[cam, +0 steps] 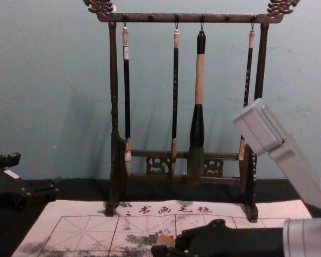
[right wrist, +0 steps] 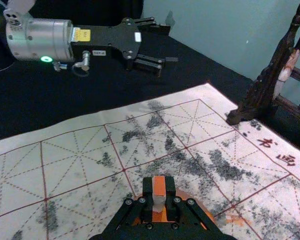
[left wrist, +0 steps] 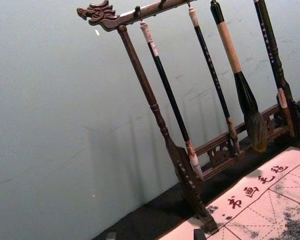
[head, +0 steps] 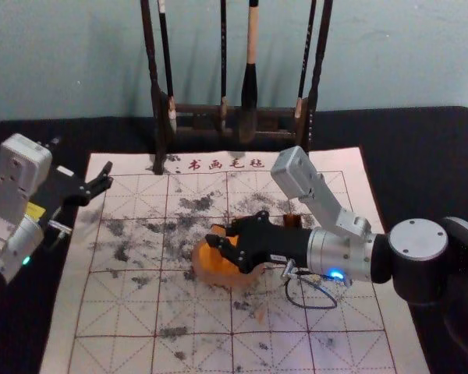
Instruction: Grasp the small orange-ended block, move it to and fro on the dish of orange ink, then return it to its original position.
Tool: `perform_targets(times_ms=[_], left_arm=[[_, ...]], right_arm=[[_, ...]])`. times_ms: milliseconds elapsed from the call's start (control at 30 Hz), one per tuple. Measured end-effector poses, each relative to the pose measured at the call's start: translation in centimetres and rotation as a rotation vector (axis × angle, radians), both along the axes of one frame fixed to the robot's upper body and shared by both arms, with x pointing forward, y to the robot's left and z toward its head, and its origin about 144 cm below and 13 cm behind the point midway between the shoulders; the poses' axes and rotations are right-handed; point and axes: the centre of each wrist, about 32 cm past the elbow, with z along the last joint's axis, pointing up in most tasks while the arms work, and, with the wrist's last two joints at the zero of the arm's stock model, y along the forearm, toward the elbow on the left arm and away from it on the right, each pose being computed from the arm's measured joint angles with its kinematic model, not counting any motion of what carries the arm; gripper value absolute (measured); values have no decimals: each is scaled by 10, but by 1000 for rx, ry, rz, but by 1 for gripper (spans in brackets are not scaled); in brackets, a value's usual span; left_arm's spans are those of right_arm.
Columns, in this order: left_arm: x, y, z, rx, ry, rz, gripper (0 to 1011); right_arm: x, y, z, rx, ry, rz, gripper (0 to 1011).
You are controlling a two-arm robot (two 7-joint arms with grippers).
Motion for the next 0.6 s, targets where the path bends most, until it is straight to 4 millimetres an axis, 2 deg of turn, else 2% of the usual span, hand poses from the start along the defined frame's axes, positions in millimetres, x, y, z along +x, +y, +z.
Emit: perform_targets(times_ms=[300, 600], left_arm=[[0, 0, 0, 0, 0, 0, 1001], [0, 0, 0, 0, 0, 0, 1002]], right_arm=[[11, 0, 0, -7, -12, -30, 111], [14, -10, 2, -17, -25, -70, 111]])
